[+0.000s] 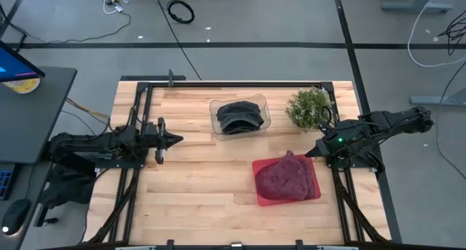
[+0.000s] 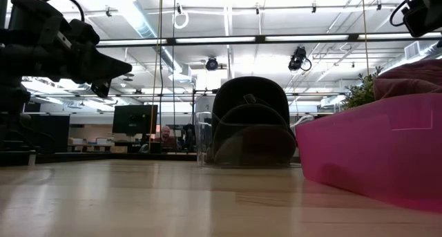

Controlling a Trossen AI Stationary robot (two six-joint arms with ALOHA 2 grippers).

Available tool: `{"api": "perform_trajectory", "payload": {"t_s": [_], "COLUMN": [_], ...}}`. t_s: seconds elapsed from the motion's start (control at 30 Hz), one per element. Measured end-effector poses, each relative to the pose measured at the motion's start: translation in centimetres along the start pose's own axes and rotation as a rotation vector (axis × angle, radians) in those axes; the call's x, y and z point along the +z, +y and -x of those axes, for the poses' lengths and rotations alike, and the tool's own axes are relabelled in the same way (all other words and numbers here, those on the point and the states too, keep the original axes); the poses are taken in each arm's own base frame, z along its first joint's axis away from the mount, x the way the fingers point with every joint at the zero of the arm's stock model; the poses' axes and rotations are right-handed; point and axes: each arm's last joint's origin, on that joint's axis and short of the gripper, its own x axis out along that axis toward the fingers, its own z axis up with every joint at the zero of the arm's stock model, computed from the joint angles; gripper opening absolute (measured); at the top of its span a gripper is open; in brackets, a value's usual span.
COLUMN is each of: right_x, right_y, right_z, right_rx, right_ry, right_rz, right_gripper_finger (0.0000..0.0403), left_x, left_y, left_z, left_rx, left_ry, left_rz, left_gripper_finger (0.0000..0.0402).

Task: Pick & Place hat
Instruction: Return to Home Position

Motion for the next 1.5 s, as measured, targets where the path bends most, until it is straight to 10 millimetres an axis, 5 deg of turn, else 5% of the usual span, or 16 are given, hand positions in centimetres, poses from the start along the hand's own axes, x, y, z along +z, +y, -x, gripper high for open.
{"api": "perform_trajectory", "payload": {"t_s": [0.23, 0.47, 0.63, 0.8, 1.0, 1.5], "right_x": [-0.1, 0.2, 1.0, 1.2, 1.5, 1.0], "right_y": [-0.6, -2.2, -0.5, 0.8, -1.1, -2.5], "right_z": [0.7, 2.8, 4.3, 3.2, 2.9, 4.1], "right_rx": [0.007, 0.009, 0.202, 0.474, 0.471, 0.427], "right_ry": [-0.012, -0.214, -0.569, -0.795, -0.967, -0.907], "right_rz": [0.120, 0.203, 0.387, 0.646, 0.702, 0.818], "right_gripper_finger": [0.0013, 0.0006, 0.0004, 0.0002, 0.0001, 0.0000], "left_x": [0.1, 0.1, 0.1, 0.1, 0.1, 0.0], "left_y": [0.0, 0.0, 0.0, 0.0, 0.0, 0.0], "left_z": [0.0, 0.0, 0.0, 0.0, 0.0, 0.0], "left_rx": [0.002, 0.003, 0.003, 0.002, 0.002, 0.000], "left_ry": [-0.009, -0.011, -0.013, -0.014, -0.012, -0.006], "left_rz": [0.004, 0.005, 0.005, 0.004, 0.004, 0.003], "left_gripper_finger": [0.0003, 0.0003, 0.0003, 0.0003, 0.0003, 0.0003]}}
